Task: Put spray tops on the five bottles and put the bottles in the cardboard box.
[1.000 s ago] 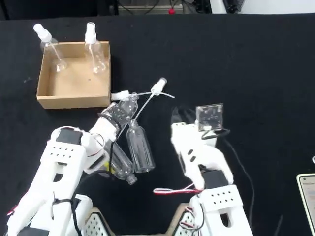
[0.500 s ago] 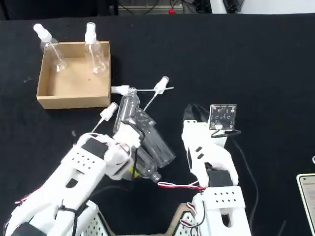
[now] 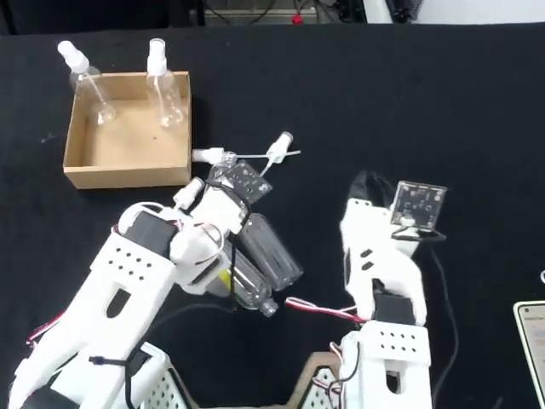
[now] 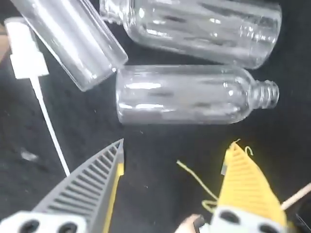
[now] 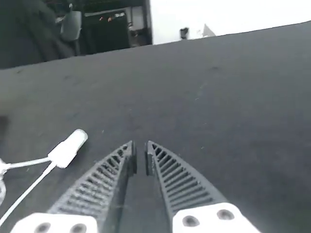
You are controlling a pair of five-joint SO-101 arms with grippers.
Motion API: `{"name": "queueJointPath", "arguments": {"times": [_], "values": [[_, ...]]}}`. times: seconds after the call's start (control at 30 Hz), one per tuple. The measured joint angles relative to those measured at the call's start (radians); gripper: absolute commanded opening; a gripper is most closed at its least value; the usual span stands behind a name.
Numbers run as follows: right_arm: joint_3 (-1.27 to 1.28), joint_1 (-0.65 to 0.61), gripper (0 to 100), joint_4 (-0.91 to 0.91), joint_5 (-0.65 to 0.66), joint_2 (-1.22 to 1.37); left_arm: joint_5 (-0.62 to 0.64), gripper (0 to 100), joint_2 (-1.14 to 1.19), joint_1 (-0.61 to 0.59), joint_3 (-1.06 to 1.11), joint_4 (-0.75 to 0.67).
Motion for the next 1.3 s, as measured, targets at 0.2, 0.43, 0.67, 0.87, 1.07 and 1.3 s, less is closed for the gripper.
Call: {"name": "queueJointPath", "arguments": {"times": [0.2, 0.43, 0.67, 0.87, 1.07, 1.3], "values": [[-0.017, 0.000, 4.0, 0.078, 0.000, 0.000, 0.081, 31, 0.000, 0.068, -0.002, -0.063], [-0.026, 0.000, 4.0, 0.160, 0.000, 0.000, 0.198, 31, 0.000, 0.081, 0.126, -0.344], [-0.026, -0.002, 4.1, 0.160, 0.000, 0.000, 0.258, 31, 0.000, 0.074, 0.252, -0.482], [-0.026, -0.002, 4.1, 0.160, 0.000, 0.000, 0.261, 31, 0.000, -0.106, 0.256, -0.486], [-0.026, -0.002, 4.1, 0.160, 0.002, 0.000, 0.261, 31, 0.000, -0.235, 0.256, -0.486], [-0.026, -0.002, 4.1, 0.160, 0.002, 0.000, 0.319, 31, 0.000, -0.252, 0.256, -0.505]]}}
